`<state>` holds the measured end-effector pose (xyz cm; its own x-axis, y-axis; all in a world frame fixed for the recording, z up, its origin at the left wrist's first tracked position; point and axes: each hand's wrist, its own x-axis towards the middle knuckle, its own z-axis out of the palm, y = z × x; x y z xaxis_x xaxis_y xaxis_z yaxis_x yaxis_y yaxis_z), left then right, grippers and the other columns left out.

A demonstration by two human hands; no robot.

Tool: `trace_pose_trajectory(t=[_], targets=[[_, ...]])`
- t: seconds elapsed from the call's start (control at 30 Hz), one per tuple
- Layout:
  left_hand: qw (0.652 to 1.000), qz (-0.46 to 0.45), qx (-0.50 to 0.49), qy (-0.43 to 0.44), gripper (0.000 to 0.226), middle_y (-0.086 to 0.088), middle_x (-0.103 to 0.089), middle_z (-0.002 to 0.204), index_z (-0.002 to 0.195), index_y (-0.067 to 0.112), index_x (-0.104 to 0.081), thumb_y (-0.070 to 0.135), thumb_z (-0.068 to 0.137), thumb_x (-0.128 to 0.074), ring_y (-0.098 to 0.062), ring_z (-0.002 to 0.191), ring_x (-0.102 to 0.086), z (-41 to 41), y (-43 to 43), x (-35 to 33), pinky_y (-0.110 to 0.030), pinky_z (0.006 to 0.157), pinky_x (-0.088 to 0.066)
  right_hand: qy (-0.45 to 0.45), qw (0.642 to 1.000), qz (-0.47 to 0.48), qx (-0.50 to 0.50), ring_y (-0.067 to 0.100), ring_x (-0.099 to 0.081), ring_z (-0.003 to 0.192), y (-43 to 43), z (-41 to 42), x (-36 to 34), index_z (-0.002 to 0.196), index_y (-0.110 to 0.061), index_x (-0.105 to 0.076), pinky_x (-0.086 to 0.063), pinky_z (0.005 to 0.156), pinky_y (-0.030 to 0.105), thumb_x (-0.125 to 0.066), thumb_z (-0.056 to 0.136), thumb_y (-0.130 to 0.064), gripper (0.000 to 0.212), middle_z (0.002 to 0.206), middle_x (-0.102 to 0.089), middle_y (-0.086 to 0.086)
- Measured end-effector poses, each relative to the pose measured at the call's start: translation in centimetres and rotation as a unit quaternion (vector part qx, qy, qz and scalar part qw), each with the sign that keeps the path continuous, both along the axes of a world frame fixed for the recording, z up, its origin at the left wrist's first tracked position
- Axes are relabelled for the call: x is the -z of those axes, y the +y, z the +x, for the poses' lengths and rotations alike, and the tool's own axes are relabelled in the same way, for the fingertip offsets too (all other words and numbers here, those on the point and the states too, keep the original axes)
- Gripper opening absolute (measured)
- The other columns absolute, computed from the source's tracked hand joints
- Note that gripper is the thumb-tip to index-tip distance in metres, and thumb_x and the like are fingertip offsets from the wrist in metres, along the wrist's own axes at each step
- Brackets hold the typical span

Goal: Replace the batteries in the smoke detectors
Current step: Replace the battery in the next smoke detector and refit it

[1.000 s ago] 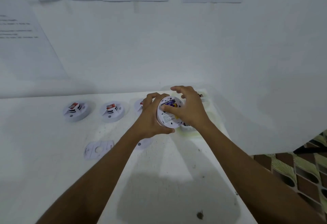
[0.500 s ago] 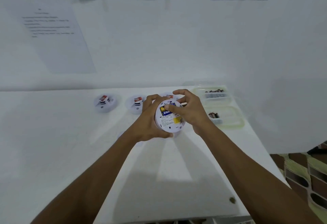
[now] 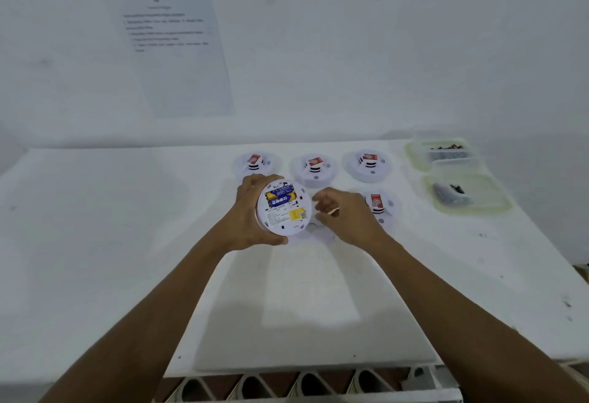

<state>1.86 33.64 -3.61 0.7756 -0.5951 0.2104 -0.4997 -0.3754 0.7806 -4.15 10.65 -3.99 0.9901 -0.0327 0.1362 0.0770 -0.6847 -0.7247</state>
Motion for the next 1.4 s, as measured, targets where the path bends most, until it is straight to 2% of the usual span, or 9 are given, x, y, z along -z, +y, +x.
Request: trace_pose_trajectory(t=[0.2, 0.37, 0.5, 0.63, 0.77, 0.97, 1.13, 1.27, 1.4], targets=[[1.0, -0.007, 0.0, 0.003, 0.105, 0.014, -0.033, 0.13, 0.129, 0.048, -0.03, 0.049, 0.039, -0.084, -0.014, 0.131, -0.03, 0.2, 1.8, 0.7, -0.022, 0.106, -0.034, 0.055, 0.977, -0.181, -0.102, 0.013, -0.06, 0.104, 0.7, -0.4, 1.3, 0.138, -0.026, -0.051, -0.043, 0.082, 0.025, -0.076, 0.079, -0.031, 0.064, 0.12, -0.067, -0.004], [1.0, -0.012, -0.002, -0.005, 0.103, 0.032, -0.027, 0.127, 0.126, 0.05, -0.03, 0.049, 0.039, -0.085, -0.015, 0.131, -0.031, 0.3, 2.0, 0.7, -0.027, 0.108, -0.035, -0.018, 0.965, -0.242, -0.102, 0.017, -0.068, 0.092, 0.8, -1.1, 0.2, 0.142, -0.023, -0.046, -0.043, 0.076, 0.022, -0.067, 0.088, -0.036, 0.06, 0.114, -0.073, 0.0], [1.0, -0.011, -0.009, 0.0, 0.102, 0.031, -0.027, 0.127, 0.123, 0.06, -0.028, 0.05, 0.039, -0.086, -0.016, 0.129, -0.034, 0.5, 1.8, 0.8, -0.035, 0.109, -0.038, -0.059, 0.99, -0.128, -0.014, 0.005, -0.067, 0.069, -0.2, -1.7, -0.4, 0.13, -0.024, -0.056, -0.058, 0.07, 0.033, -0.065, 0.09, -0.019, 0.041, 0.083, -0.075, -0.009], [1.0, -0.015, -0.01, 0.005, 0.103, 0.014, -0.032, 0.129, 0.124, 0.054, -0.029, 0.046, 0.04, -0.088, -0.017, 0.129, -0.034, 0.8, 1.4, 0.7, -0.04, 0.11, -0.038, -0.098, 0.985, 0.095, 0.109, -0.002, -0.066, 0.07, -0.7, -2.0, -2.3, 0.12, -0.02, -0.063, -0.05, 0.069, 0.013, -0.068, 0.089, -0.011, 0.033, 0.075, -0.075, -0.007], [1.0, -0.021, -0.003, 0.014, 0.102, 0.027, -0.029, 0.124, 0.124, 0.049, -0.03, 0.036, 0.042, -0.09, -0.016, 0.128, -0.034, 0.7, 0.2, 0.3, -0.038, 0.11, -0.037, -0.116, 0.96, 0.238, 0.092, 0.01, -0.067, 0.074, 1.1, -1.9, -4.6, 0.113, -0.018, -0.065, -0.047, 0.069, 0.017, -0.068, 0.09, -0.008, 0.026, 0.075, -0.076, 0.003], [1.0, -0.014, 0.012, 0.01, 0.1, 0.033, -0.03, 0.126, 0.128, 0.045, -0.03, 0.042, 0.047, -0.089, -0.013, 0.127, -0.035, 1.2, -1.6, 0.6, -0.039, 0.112, -0.034, -0.185, 0.98, 0.041, 0.066, 0.001, -0.061, 0.071, 3.2, -0.1, -3.0, 0.101, -0.016, -0.076, -0.046, 0.065, 0.013, -0.067, 0.088, -0.013, 0.016, 0.099, -0.074, -0.003], [0.999, 0.031, 0.007, 0.029, 0.091, 0.022, -0.036, 0.129, 0.13, 0.051, -0.027, 0.07, 0.054, -0.073, -0.002, 0.126, -0.037, 1.8, -2.1, 0.5, -0.036, 0.115, -0.029, -0.199, 0.972, -0.104, 0.075, 0.016, -0.062, 0.102, 3.9, 0.1, -2.1, 0.107, -0.018, -0.075, -0.047, 0.086, 0.023, -0.07, 0.087, -0.031, 0.025, 0.11, -0.069, 0.001], [0.998, -0.002, 0.002, 0.069, 0.098, 0.009, -0.033, 0.138, 0.126, 0.041, -0.031, 0.074, 0.044, -0.075, -0.018, 0.135, -0.03, 1.8, -2.1, 0.3, -0.037, 0.116, -0.027, -0.177, 0.973, -0.127, 0.071, 0.018, -0.064, 0.105, 4.5, 0.3, -2.5, 0.109, -0.018, -0.075, -0.049, 0.089, 0.029, -0.069, 0.08, -0.05, 0.044, 0.114, -0.07, 0.003], [0.995, -0.009, -0.021, 0.1, 0.134, 0.013, -0.034, 0.131, 0.139, 0.02, -0.023, 0.093, 0.035, -0.064, 0.017, 0.119, -0.035, 2.0, -2.3, 0.0, -0.025, 0.113, -0.026, -0.153, 0.977, -0.136, 0.059, 0.02, -0.064, 0.105, 5.0, 0.6, -3.1, 0.11, -0.016, -0.074, -0.05, 0.091, 0.033, -0.065, 0.075, -0.058, 0.055, 0.114, -0.071, 0.003]])
